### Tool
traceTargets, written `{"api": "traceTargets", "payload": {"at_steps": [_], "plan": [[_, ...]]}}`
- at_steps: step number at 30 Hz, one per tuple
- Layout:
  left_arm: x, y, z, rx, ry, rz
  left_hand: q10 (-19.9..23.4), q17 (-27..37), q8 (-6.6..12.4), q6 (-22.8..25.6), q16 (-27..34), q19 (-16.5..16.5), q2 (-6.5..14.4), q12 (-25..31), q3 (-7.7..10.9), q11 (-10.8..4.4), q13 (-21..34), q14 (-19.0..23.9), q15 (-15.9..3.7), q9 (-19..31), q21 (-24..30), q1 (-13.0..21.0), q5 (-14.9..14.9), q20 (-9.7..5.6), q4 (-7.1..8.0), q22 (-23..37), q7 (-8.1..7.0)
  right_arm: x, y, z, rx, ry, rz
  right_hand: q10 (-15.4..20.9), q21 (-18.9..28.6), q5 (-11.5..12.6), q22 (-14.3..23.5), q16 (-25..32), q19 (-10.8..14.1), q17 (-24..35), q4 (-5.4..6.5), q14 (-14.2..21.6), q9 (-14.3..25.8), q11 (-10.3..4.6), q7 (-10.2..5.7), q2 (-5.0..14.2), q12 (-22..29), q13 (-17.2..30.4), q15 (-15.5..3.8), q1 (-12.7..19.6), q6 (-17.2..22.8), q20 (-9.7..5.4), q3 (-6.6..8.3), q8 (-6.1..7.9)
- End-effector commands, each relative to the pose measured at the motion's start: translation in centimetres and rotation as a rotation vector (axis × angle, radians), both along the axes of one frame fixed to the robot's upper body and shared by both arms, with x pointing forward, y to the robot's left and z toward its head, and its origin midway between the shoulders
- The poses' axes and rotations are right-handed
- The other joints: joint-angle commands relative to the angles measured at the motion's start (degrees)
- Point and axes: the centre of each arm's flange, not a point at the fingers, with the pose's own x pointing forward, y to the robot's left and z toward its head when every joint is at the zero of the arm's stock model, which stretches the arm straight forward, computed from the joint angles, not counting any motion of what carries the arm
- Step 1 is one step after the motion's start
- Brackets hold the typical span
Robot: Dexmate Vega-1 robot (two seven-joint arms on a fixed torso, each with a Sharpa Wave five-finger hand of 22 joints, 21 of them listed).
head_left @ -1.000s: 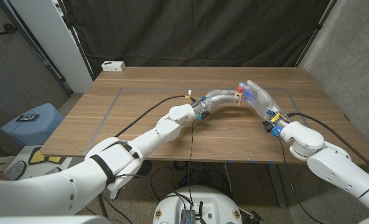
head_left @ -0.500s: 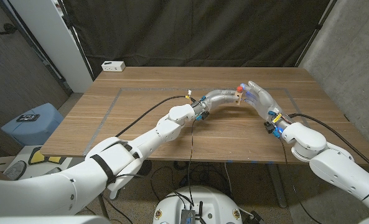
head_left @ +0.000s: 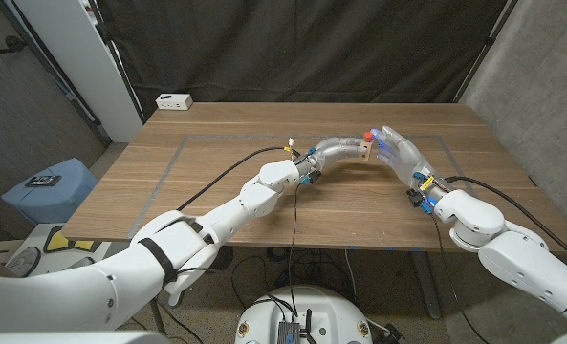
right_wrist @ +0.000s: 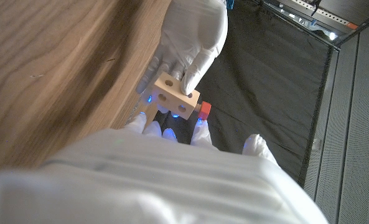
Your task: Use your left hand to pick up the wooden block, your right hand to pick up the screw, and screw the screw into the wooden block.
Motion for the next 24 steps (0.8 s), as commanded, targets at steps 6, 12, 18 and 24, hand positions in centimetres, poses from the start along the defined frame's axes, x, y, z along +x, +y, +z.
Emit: {"api": "traceTargets", "payload": {"at_steps": [6,12,18,24], "plan": [[-0.1,0.0,-0.1,0.002,0.002,-0.002,0.1,0.1,0.39,1.6,0.4,0.2,0.4,0.4,0.10,0.37,0.1,0.5,-1.36,0.3,0.4,0.0,0.3,0.10,0.24,0.3,0.92,-0.8,0.2,-0.4,0.000,0.012,-0.002,-5.8,0.2,0.2,0.2,0.4,-0.1,0.0,0.05,-7.7,0.1,-0.19,-0.11,0.57,0.4,0.1,0.03,0.0,0.6,-0.11,0.59,0.47],[-0.2,0.0,-0.1,0.003,0.000,-0.004,0.1,0.2,0.35,1.5,0.3,0.2,0.5,0.4,0.12,0.40,0.1,0.4,-1.27,0.3,0.4,-0.1,0.3,0.13,0.28,0.3,1.05,-1.1,0.3,-0.5,-0.003,0.011,0.003,-5.7,0.2,0.1,0.2,0.4,0.0,0.0,0.02,-7.7,0.1,-0.20,-0.09,0.58,0.4,0.1,0.09,0.1,0.8,-0.12,0.63,0.53],[-0.3,-0.1,-0.1,0.006,-0.002,-0.007,0.1,0.2,0.39,1.6,0.3,0.2,0.5,0.4,0.10,0.45,0.1,0.4,-1.21,0.3,0.4,-0.1,0.3,0.06,0.27,0.3,1.00,-1.5,0.5,-0.5,-0.010,0.011,0.004,-5.6,0.2,0.1,0.1,0.5,0.0,-0.1,0.02,-7.6,0.1,-0.25,-0.11,0.57,0.5,0.1,0.12,0.1,0.9,-0.16,0.63,0.56],[-0.4,-0.1,-0.2,0.006,-0.003,-0.009,0.1,0.2,0.38,1.5,0.4,0.2,0.4,0.4,0.10,0.40,0.1,0.4,-1.30,0.3,0.4,0.0,0.3,0.09,0.23,0.3,1.05,-1.9,0.6,-0.5,-0.016,0.013,0.003,-5.6,0.2,0.1,0.1,0.5,0.0,-0.1,0.02,-7.6,0.1,-0.31,-0.12,0.60,0.5,0.1,0.13,0.1,1.0,-0.14,0.66,0.59]]}}
